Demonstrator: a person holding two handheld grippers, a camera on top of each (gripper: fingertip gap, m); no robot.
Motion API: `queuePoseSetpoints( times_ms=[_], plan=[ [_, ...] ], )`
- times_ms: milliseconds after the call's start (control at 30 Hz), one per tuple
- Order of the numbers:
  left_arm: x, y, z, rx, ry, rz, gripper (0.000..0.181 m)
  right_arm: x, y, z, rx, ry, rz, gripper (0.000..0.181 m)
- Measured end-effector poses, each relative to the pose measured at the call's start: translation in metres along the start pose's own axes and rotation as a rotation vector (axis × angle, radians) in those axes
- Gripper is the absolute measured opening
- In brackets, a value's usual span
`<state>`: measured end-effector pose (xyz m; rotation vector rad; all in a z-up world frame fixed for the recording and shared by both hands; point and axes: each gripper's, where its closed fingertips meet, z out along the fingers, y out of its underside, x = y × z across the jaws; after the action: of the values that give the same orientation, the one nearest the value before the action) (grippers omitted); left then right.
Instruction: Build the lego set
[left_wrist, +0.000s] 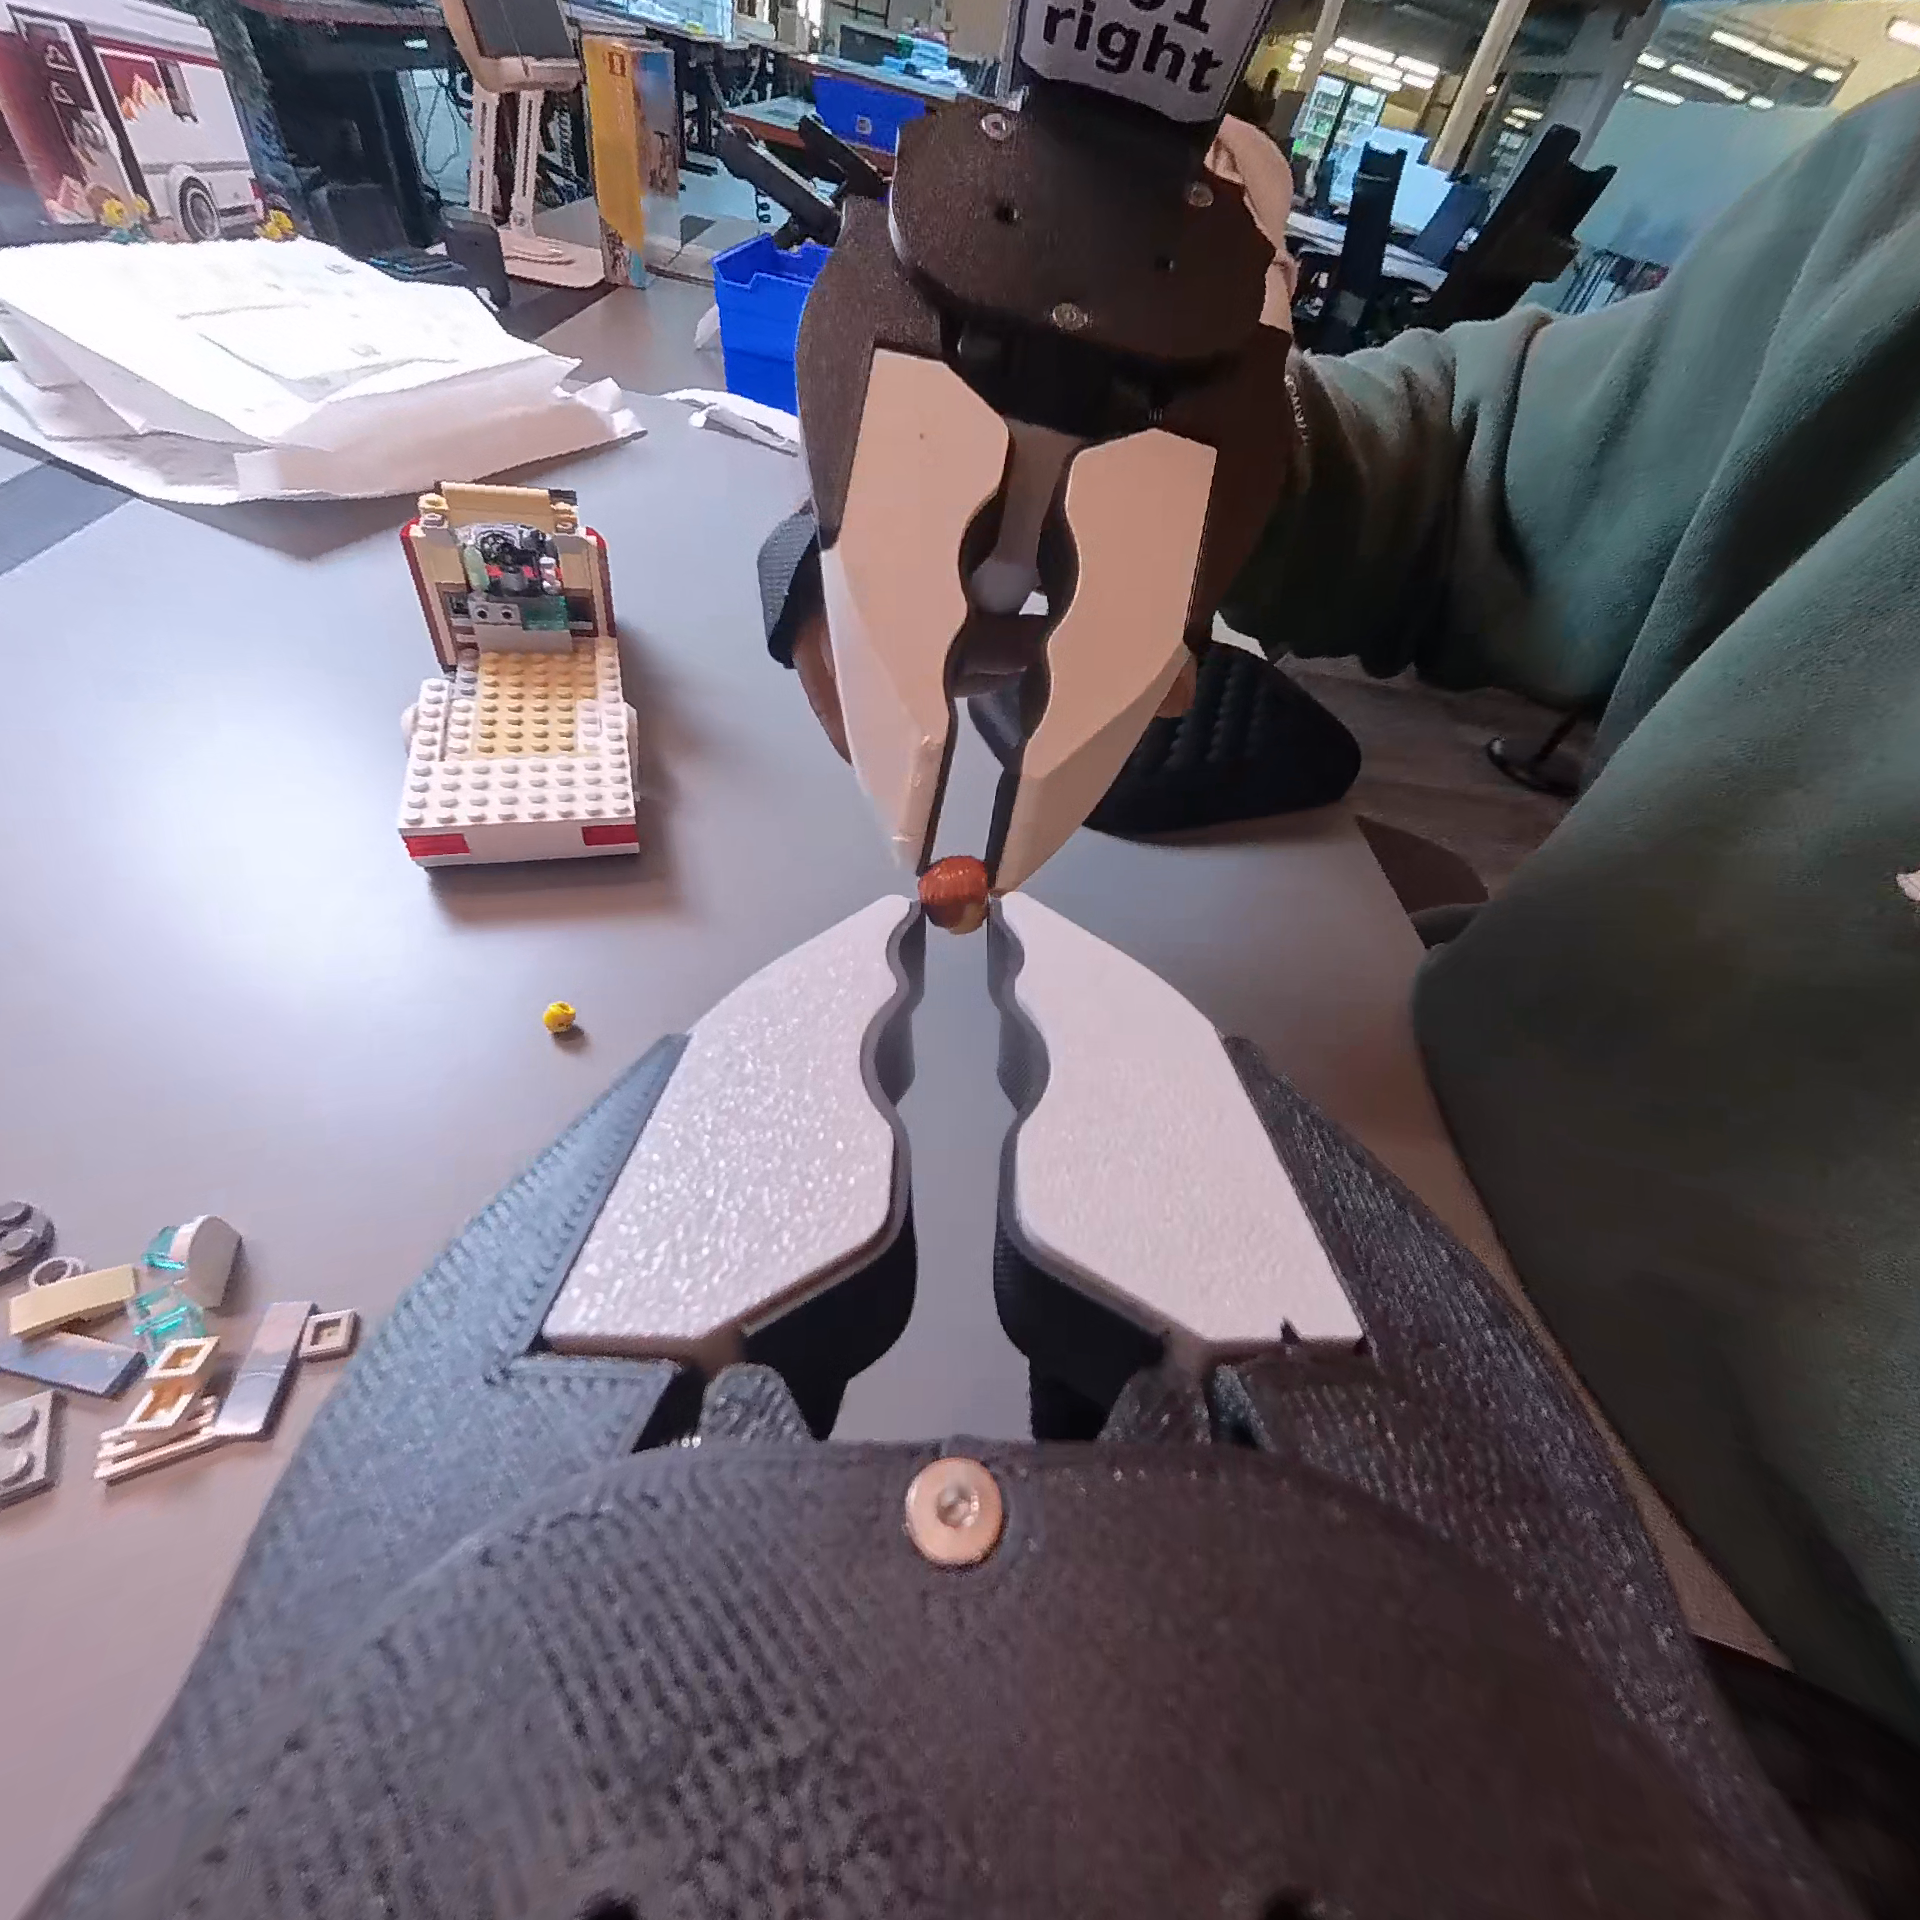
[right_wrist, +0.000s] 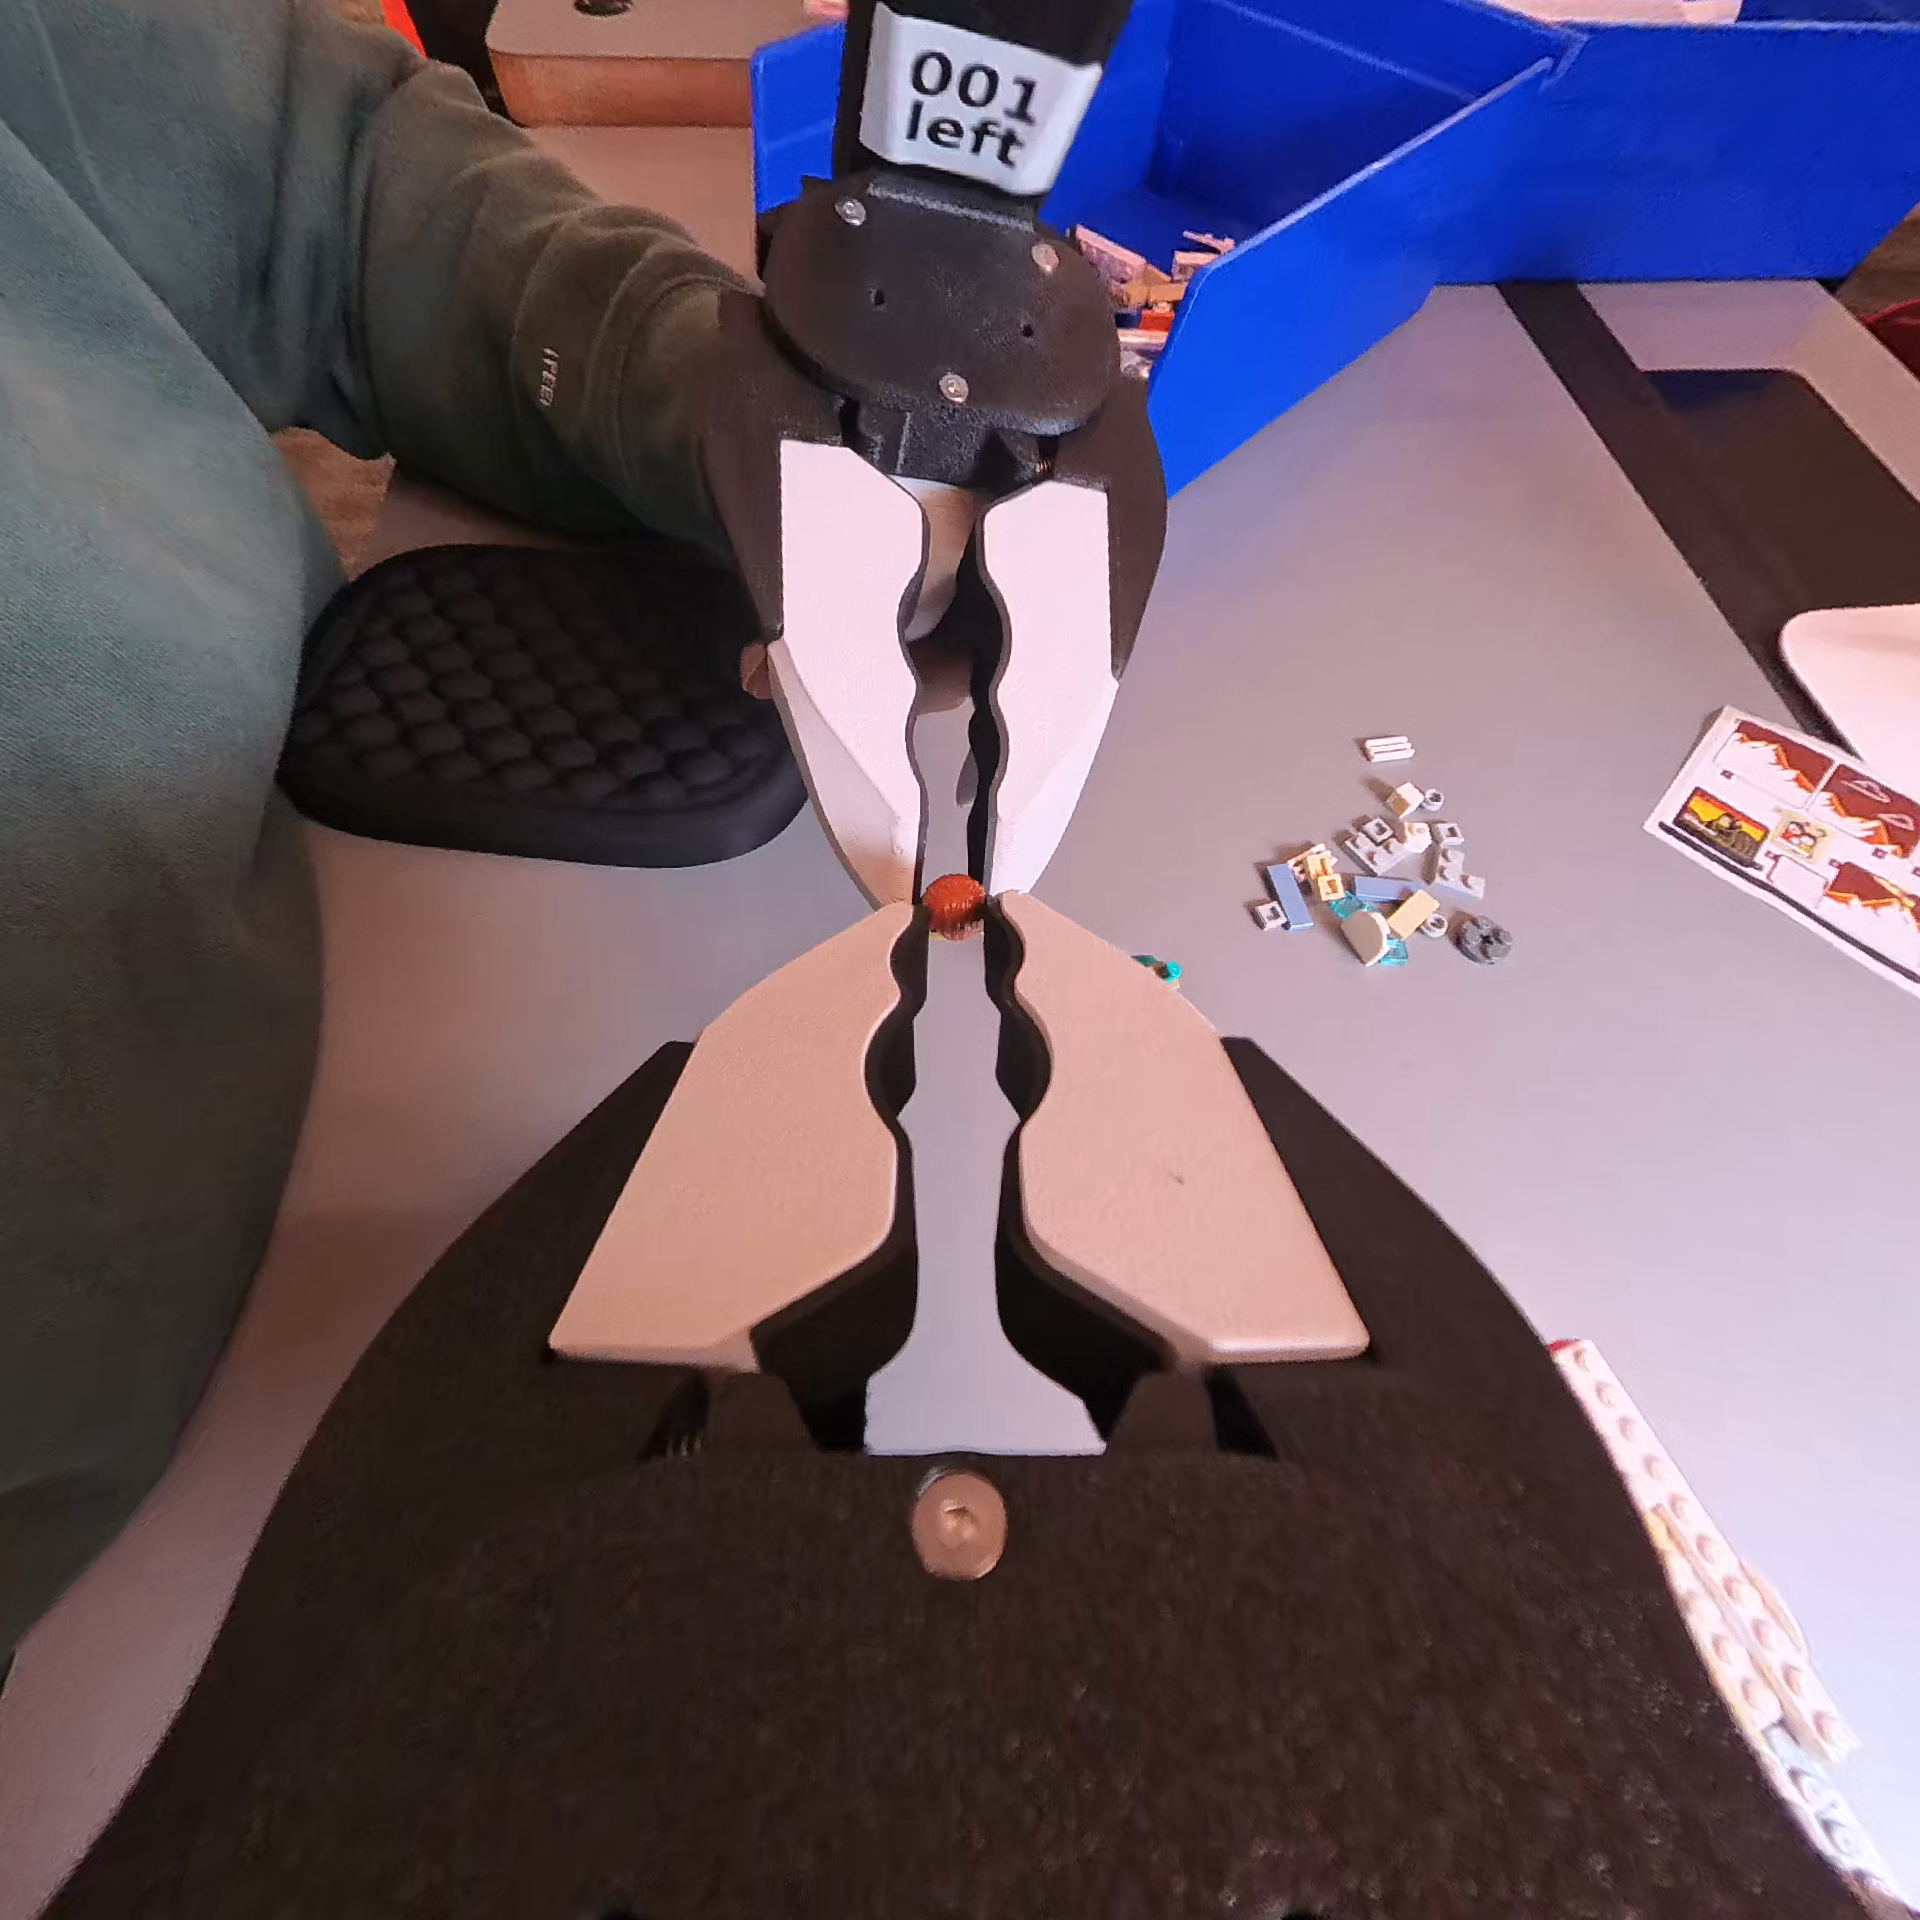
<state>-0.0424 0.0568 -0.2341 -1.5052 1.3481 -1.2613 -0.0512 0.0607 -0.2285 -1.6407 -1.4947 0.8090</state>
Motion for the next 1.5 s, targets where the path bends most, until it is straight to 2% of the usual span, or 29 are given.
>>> queuePoseSetpoints(
  times_ms=[133,233,500,833,933,1100,1200,1367,1500],
  plan=[
    [-0.002,-0.008,-0.003,0.079,0.068,-0.138,0.011,0.001,-0.008,-0.007,0.052,0.009,-0.074,0.015],
    [-0.005,-0.013,-0.010,0.136,0.137,-0.264,0.011,0.003,-0.006,-0.004,0.026,0.059,-0.195,0.018],
    [-0.011,-0.002,-0.012,0.037,0.070,-0.121,0.011,0.011,-0.008,0.005,0.046,0.008,-0.195,0.014],
    [0.000,0.014,-0.004,-0.070,0.109,-0.058,0.011,-0.006,0.004,0.015,-0.154,-0.175,-0.373,0.012],
    [-0.002,0.019,-0.004,-0.085,0.092,-0.053,0.011,-0.005,0.008,0.018,-0.197,-0.177,-0.367,0.011],
    [-0.010,0.013,-0.008,-0.043,0.065,-0.060,0.011,0.005,0.003,0.018,-0.125,-0.138,-0.289,0.011],
    [-0.023,0.013,-0.014,-0.037,0.011,-0.057,0.023,0.016,0.004,0.017,-0.119,-0.107,-0.280,0.011],
    [-0.061,0.044,-0.019,-0.187,-0.187,-0.003,0.034,0.042,0.013,0.024,-0.164,-0.076,-0.276,0.011],
    [-0.066,0.060,-0.010,-0.259,-0.207,-0.010,0.038,0.055,0.023,0.037,-0.209,-0.100,-0.269,0.011]
  ],
)
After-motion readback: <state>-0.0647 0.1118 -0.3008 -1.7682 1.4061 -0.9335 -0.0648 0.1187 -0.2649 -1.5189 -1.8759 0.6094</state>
